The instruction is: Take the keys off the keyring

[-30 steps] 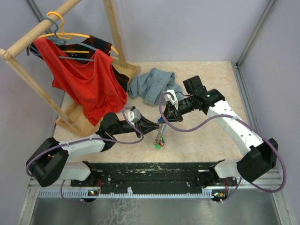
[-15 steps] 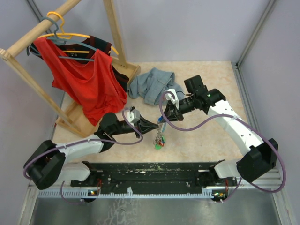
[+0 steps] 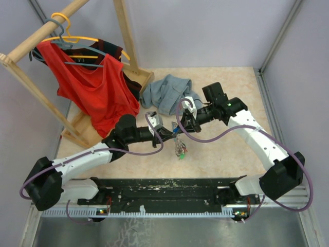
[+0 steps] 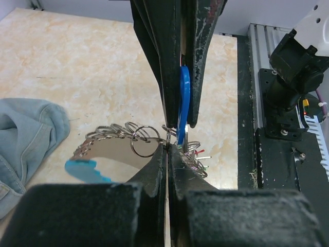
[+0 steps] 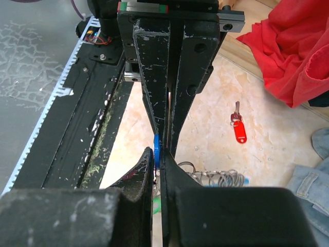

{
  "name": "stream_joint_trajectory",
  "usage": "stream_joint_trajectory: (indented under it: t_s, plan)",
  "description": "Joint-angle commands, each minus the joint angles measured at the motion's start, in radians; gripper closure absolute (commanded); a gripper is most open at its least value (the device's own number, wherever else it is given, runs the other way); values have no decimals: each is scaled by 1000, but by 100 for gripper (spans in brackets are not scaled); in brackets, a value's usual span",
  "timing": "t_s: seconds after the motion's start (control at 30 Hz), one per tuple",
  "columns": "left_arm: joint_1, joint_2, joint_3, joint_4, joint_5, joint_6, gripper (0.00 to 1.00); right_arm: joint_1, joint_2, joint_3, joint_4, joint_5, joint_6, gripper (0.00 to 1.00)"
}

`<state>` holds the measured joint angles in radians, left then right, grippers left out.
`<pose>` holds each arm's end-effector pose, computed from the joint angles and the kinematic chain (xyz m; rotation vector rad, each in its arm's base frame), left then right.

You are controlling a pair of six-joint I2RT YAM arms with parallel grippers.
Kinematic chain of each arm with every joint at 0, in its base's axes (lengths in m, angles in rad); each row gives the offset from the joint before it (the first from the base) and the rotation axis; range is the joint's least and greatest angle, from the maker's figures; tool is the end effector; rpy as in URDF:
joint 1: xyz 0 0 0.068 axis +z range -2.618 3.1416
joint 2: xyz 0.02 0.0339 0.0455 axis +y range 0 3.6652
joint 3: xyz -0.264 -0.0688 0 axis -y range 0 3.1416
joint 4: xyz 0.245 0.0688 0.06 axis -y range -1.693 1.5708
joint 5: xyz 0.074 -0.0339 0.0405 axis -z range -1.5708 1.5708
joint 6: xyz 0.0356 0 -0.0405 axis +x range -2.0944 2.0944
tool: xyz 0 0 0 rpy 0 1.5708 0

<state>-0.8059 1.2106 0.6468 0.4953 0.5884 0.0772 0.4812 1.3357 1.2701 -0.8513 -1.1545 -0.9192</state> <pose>0.1723 -0.2081 0.2733 1.1384 1.3052 -1.0263 0.2160 0.1495 0.3439 -1.6519 1.2643 1.1416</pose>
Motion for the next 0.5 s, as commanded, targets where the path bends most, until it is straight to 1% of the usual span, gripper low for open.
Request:
stream_joint_trajectory:
  t_s: [0.0, 0.27, 0.47]
  plan:
    - [-7, -27, 83, -146, -42, 12, 100, -5, -17, -4, 65, -73, 21, 100]
    - [-7, -57, 131, -270, -72, 10, 100, -5, -20, -8, 91, -68, 52, 100]
    - [-7, -53, 139, -283, -59, 7, 100, -6, -21, -13, 113, -68, 80, 100]
